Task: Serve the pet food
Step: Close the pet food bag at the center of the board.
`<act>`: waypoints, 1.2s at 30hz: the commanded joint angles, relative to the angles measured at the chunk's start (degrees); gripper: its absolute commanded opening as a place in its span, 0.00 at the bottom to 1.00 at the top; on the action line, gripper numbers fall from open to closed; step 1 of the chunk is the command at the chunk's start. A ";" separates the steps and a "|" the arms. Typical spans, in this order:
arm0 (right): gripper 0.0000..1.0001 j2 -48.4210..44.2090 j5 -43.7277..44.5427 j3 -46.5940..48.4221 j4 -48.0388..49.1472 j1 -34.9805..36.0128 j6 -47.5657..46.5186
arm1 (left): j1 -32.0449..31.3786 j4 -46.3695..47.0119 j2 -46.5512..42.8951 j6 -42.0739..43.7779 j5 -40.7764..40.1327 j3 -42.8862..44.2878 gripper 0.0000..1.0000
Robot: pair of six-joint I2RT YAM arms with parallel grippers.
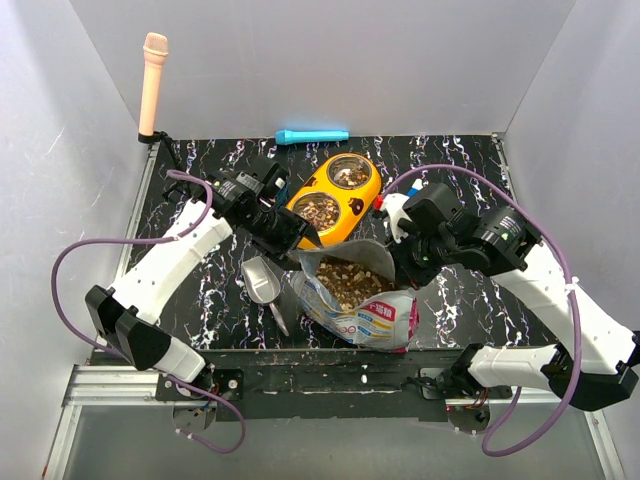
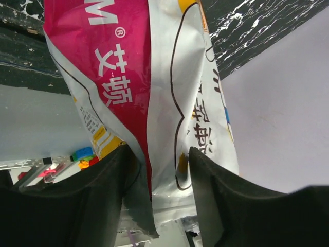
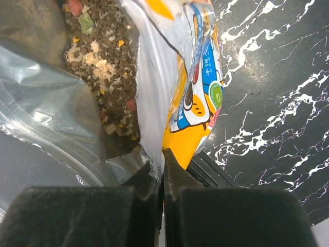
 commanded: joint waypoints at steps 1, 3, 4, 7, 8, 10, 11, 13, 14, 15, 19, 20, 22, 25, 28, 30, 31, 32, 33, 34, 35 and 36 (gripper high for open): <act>0.01 -0.36 1.01 4.42 3.83 -0.34 -1.51 | -1.02 -13.91 -0.88 0.27 2.64 0.50 0.39; 0.02 -0.62 1.10 4.51 3.48 -0.34 -2.04 | -1.11 -10.77 -1.66 -1.30 1.58 -0.10 0.11; 0.10 -1.14 1.10 4.34 3.30 -0.34 -2.21 | -1.11 -9.27 -2.19 -2.96 0.97 -0.37 0.00; 0.40 -1.85 -0.21 6.26 3.04 -0.34 -1.87 | -1.10 -5.57 -1.76 -6.57 -2.80 2.07 0.00; 0.67 -1.50 -1.35 7.83 2.43 -0.34 -1.34 | -1.11 -6.95 -0.71 -7.63 -3.69 4.26 0.00; 0.82 -1.15 -4.24 10.83 1.54 0.19 -0.55 | -1.11 -10.20 1.31 -10.70 -5.45 8.57 0.00; 0.83 -1.50 -5.13 11.01 2.15 0.71 -0.37 | -1.11 -11.61 2.54 -11.93 -6.32 10.42 0.00; 0.85 -2.29 -6.54 10.05 3.64 2.38 -1.24 | -1.11 -13.73 3.60 -15.00 -7.29 13.24 0.00; 0.85 -2.64 -5.24 9.53 4.26 3.69 -1.25 | -1.11 -13.39 3.78 -16.15 -8.00 13.86 0.00; 0.86 -2.82 -3.05 9.17 4.44 4.66 -1.34 | -1.02 -12.17 3.87 -17.29 -8.79 14.21 0.00; 0.87 -4.31 8.72 5.84 4.96 7.31 -2.39 | -0.14 -10.31 5.01 -18.27 -9.06 15.62 0.00; 0.88 -4.57 10.75 5.13 4.88 7.31 -2.65 | -0.23 -10.48 5.36 -18.19 -9.40 16.32 0.00; 0.88 -3.97 11.21 4.51 3.66 7.48 -3.01 | -0.05 -10.66 5.89 -18.27 -9.76 17.29 0.00; 0.88 -2.91 11.21 2.85 3.03 8.80 -2.92 | 0.04 -10.57 6.85 -18.19 -10.90 19.13 0.00; 0.82 -3.26 12.00 1.00 6.01 11.08 -2.39 | 0.04 -12.06 8.00 -18.01 -13.44 22.12 0.00; 0.79 -2.82 11.82 1.00 7.08 12.40 -1.87 | 0.13 -12.68 8.52 -18.18 -14.85 22.91 0.00; 0.75 -2.30 12.87 0.73 6.90 13.02 -1.43 | 0.21 -12.51 8.44 -18.53 -15.29 23.00 0.00; 0.69 -1.42 14.18 0.21 6.29 13.54 -0.99 | 0.30 -12.42 8.44 -18.62 -16.25 23.01 0.00; 0.64 -0.72 17.07 -0.14 5.59 14.33 -0.20 | 0.30 -12.59 8.26 -19.06 -17.22 23.09 0.00; 0.51 -0.10 19.71 -0.58 4.63 15.04 0.59 | 0.30 -12.59 8.18 -19.50 -18.10 23.01 0.00; 0.34 0.08 23.48 -1.11 3.66 15.48 1.47 | 0.48 -12.33 8.09 -19.59 -19.50 23.09 0.00; 0.21 -0.44 27.08 -1.55 3.13 15.57 2.52 | 0.91 -12.24 8.00 -19.33 -21.26 23.44 0.00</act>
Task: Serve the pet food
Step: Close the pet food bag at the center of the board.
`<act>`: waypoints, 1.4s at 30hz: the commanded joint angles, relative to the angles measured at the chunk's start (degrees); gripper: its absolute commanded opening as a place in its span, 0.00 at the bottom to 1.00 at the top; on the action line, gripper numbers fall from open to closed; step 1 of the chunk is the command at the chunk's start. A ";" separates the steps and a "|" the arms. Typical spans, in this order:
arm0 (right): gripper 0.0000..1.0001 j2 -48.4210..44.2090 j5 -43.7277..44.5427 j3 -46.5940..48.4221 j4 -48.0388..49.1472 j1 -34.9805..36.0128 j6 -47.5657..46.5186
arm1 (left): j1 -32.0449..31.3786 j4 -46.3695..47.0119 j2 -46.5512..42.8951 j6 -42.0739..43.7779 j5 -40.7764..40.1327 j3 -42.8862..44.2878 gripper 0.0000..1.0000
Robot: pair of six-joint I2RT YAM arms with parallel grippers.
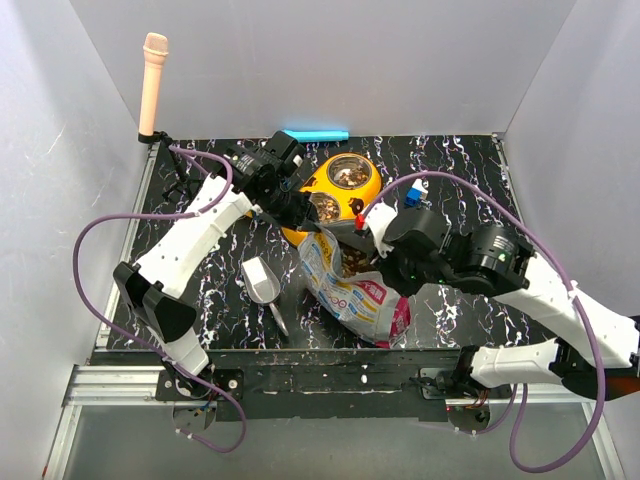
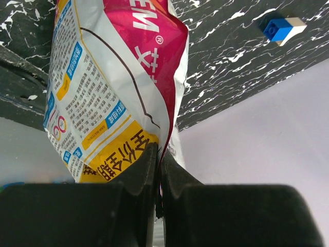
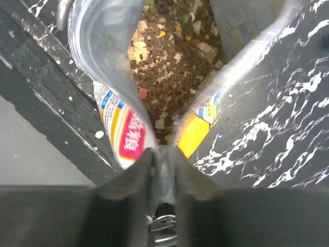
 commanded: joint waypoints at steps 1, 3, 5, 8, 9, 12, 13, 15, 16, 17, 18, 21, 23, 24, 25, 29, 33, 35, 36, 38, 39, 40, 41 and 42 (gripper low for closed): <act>0.09 -0.57 15.08 -2.86 -1.27 1.62 3.73 | 2.42 -5.94 -3.78 -3.42 -9.13 6.59 0.00; 0.01 -3.64 14.60 -4.88 -0.40 1.54 3.56 | 3.39 -7.88 -3.43 -2.19 -13.53 8.70 0.00; 0.01 -8.46 12.05 -7.60 0.30 1.54 3.56 | 4.27 -8.67 -3.17 -1.13 -17.49 9.93 0.00; 0.01 -15.67 8.18 -10.60 1.45 0.67 4.52 | 6.63 -9.99 -3.17 0.01 -16.99 9.76 0.00; 0.01 -17.35 2.86 -10.69 2.67 -0.91 4.35 | 7.60 -10.08 -3.69 0.36 -15.68 9.24 0.00; 0.01 -17.82 -15.88 -11.83 5.84 -6.63 4.78 | 8.31 -10.08 -6.06 1.07 -13.65 7.48 0.00; 0.01 -16.76 -16.78 -12.62 5.76 -6.55 5.23 | 8.49 -10.08 -6.76 0.98 -12.42 6.26 0.00; 0.01 -15.44 -13.92 -12.89 5.67 -6.64 5.75 | 8.67 -9.82 -8.52 -0.24 -9.53 3.62 0.00; 0.01 -13.87 -11.20 -10.89 4.45 -6.55 6.19 | 8.67 -9.47 -9.14 -0.77 -8.29 2.56 0.00; 0.01 -12.11 -8.73 -7.82 2.18 -6.55 6.37 | 8.67 -9.03 -9.40 -1.12 -7.50 1.86 0.00; 0.16 -9.66 -6.19 -4.92 0.85 -6.37 6.37 | 8.67 -9.55 -9.32 -1.30 -7.14 2.29 0.00; 0.59 -2.98 -0.04 2.65 -0.04 -2.53 4.36 | 8.67 -10.08 -8.44 -1.39 -6.96 3.08 0.00; 0.80 0.28 6.56 4.50 2.15 0.65 2.52 | 8.75 -10.08 -7.48 -1.13 -5.22 3.69 0.00; 0.82 2.56 8.67 6.34 2.33 1.88 1.81 | 8.67 -10.08 -6.95 -0.78 -5.12 4.13 0.00; 0.83 5.19 11.91 8.62 2.42 3.02 1.46 | 8.67 -10.08 -6.68 -0.86 -5.20 4.40 0.00; 0.86 11.88 18.17 16.01 2.42 5.14 0.22 | 8.75 -10.08 -5.63 -0.60 -5.47 5.01 0.00; 0.87 18.13 24.08 25.15 -1.45 5.23 2.60 | 8.67 -9.91 -5.01 0.36 -4.68 5.72 0.00; 0.87 19.10 16.74 27.44 2.83 5.23 -1.77 | 8.67 -10.08 -4.84 0.80 -4.59 6.33 0.00; 0.87 19.63 13.65 27.80 4.43 4.97 -3.54 | 8.75 -10.08 -4.84 0.89 -4.24 6.33 0.00; 0.87 21.47 9.77 29.20 6.46 4.35 -6.00 | 8.67 -9.99 -5.19 0.81 -3.01 6.16 0.00; 0.87 22.78 8.70 30.25 6.81 4.00 -6.28 | 8.67 -9.99 -5.27 0.63 -2.40 5.90 0.00; 0.87 24.10 8.09 32.18 6.99 3.74 -6.28 | 8.67 -9.99 -5.45 0.63 -1.78 5.63 0.00; 0.87 25.25 5.73 33.50 7.34 3.04 -6.28 | 8.67 -10.08 -5.63 0.46 -1.17 5.54 0.00; 0.87 25.69 4.23 34.04 8.65 2.34 -6.28 | 8.67 -9.99 -5.80 0.45 -0.64 5.54 0.00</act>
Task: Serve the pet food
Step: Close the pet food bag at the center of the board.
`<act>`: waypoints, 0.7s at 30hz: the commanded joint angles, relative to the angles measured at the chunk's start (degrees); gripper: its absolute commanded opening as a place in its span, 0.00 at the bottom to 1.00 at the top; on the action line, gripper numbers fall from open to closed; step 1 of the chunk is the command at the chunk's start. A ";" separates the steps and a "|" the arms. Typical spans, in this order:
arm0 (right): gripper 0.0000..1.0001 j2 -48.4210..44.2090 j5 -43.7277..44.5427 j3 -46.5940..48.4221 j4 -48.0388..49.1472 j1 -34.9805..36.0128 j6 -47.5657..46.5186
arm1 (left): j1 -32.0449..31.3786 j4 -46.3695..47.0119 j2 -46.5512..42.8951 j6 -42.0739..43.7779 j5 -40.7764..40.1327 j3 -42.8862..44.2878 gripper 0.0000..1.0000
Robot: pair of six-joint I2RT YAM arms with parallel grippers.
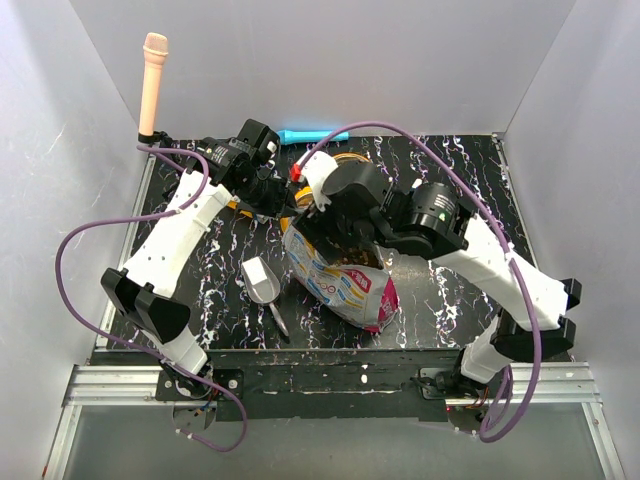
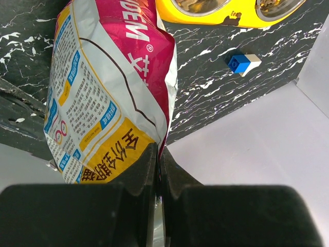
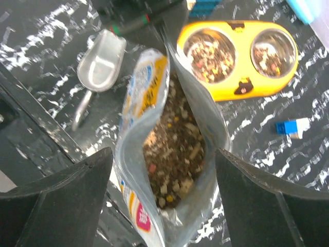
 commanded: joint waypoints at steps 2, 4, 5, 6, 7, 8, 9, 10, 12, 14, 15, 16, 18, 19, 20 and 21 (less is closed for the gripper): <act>0.86 3.54 -8.14 4.91 7.63 -3.00 -2.94 | 1.23 -9.67 -4.47 -2.72 3.34 4.30 0.00; 0.86 4.59 -8.84 4.12 9.48 -4.32 -3.11 | 1.24 -8.70 -5.35 -3.77 4.40 3.59 0.00; 0.86 5.29 -8.93 4.03 10.45 -4.94 -4.85 | 1.15 -8.44 -5.79 -4.12 4.93 3.33 0.00; 0.86 5.91 -9.02 4.12 10.80 -5.38 -5.31 | 1.15 -8.09 -6.14 -4.73 5.54 2.89 0.00; 0.85 6.61 -9.20 4.12 10.98 -5.73 -5.75 | 1.15 -8.17 -6.58 -5.09 5.98 2.80 0.00; 0.84 7.31 -8.94 3.86 11.25 -5.91 -6.10 | 1.23 -8.17 -6.84 -5.53 6.51 2.63 0.00; 0.84 7.67 -8.50 3.25 11.68 -6.17 -6.36 | 1.41 -8.08 -7.28 -5.88 6.78 2.45 0.00; 0.84 8.19 -7.89 2.89 12.21 -6.44 -6.71 | 1.59 -8.08 -7.55 -6.14 7.21 2.36 0.00; 0.84 9.16 -6.39 3.15 11.43 -6.44 -7.16 | 1.76 -8.26 -7.81 -6.32 6.96 2.45 0.00; 0.83 9.08 -2.63 1.67 11.07 -6.35 -7.07 | 2.29 -8.52 -7.73 -6.24 6.87 2.62 0.00; 0.83 8.64 -0.87 -0.17 11.25 -6.52 -7.68 | 2.46 -8.44 -7.81 -6.24 6.95 2.54 0.00; 0.82 8.03 -0.15 -2.45 11.60 -6.53 -8.64 | 2.64 -8.17 -7.81 -6.24 6.95 2.45 0.00; 0.80 6.62 -0.93 -5.89 12.56 -7.31 -8.57 | 2.82 -7.47 -7.90 -6.50 7.13 2.45 0.00; 0.78 6.27 -1.20 -7.29 11.87 -7.84 -7.87 | 2.90 -7.38 -7.90 -6.41 7.04 2.45 0.00; 0.75 5.92 -1.29 -8.35 11.25 -8.02 -7.69 | 2.99 -7.21 -7.81 -6.41 6.78 2.62 0.00; 0.73 5.56 -1.46 -9.32 10.20 -8.02 -7.68 | 3.08 -7.38 -7.73 -6.15 6.34 2.80 0.00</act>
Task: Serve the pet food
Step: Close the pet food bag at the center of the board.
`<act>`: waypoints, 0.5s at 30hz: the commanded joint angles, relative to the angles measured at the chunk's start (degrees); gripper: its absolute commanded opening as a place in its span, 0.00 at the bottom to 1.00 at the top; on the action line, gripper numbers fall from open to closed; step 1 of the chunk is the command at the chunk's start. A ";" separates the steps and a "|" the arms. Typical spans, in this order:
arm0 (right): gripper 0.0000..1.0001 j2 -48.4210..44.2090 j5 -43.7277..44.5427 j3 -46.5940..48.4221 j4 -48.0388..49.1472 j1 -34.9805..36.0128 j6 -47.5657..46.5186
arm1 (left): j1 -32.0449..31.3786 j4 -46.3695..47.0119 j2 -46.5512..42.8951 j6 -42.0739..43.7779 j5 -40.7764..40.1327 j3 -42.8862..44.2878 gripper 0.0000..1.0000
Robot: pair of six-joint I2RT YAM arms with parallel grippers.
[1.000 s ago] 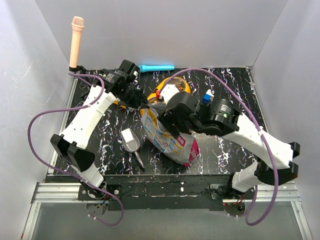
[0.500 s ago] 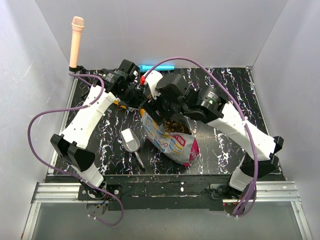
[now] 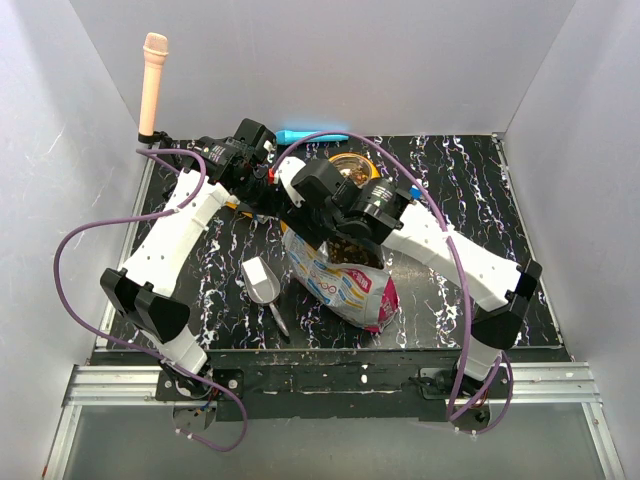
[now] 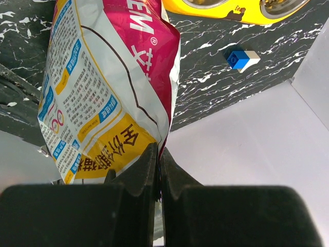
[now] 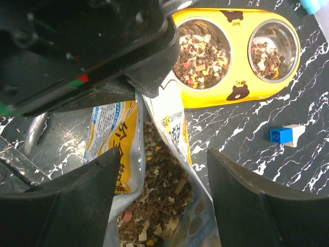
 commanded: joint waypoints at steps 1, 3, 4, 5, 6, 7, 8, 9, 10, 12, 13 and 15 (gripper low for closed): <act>0.67 -3.42 1.16 -3.95 -2.15 -1.09 -0.39 | 2.07 -6.86 -7.59 -3.59 2.10 3.08 0.00; 0.56 -4.91 1.94 -5.00 -4.88 -1.09 1.71 | 2.08 -6.68 -7.59 -3.33 1.22 3.17 0.00; 0.49 -6.05 1.86 -5.36 -6.28 -1.00 2.60 | 2.08 -6.77 -7.59 -2.89 0.35 3.61 0.00; 0.42 -6.93 0.99 -5.01 -8.12 -1.00 3.30 | 2.16 -7.29 -7.42 -2.54 -0.71 4.22 0.00; 0.30 -7.64 -0.15 -4.05 -9.62 -1.00 3.40 | 2.25 -7.82 -7.16 -1.84 -1.85 4.84 0.00; 0.21 -7.99 -1.90 -3.09 -11.03 -1.00 4.96 | 2.25 -8.17 -7.07 -1.31 -2.82 5.36 0.00; 0.13 -8.34 -2.62 -1.86 -12.52 -1.00 5.50 | 2.34 -8.43 -6.98 -0.87 -3.61 5.54 0.00; 0.06 -8.35 -3.93 -0.98 -13.84 -1.00 6.20 | 2.34 -8.09 -7.24 -0.52 -3.62 5.02 0.00; 0.03 -8.35 -6.03 -0.62 -14.64 -1.18 6.12 | 2.34 -7.13 -7.68 -0.25 -3.53 4.06 0.00; 0.01 -8.35 -10.68 -0.87 -15.17 -1.53 6.38 | 2.34 -3.88 -9.25 0.45 -2.65 0.82 0.00; 0.01 -8.35 -12.88 -1.31 -15.17 -2.14 6.82 | 2.34 -1.52 -10.31 0.80 -2.21 -1.46 0.00; 0.01 -8.26 -16.14 -0.79 -14.65 -3.28 7.53 | 2.34 3.58 -13.20 1.85 -0.55 -6.12 0.05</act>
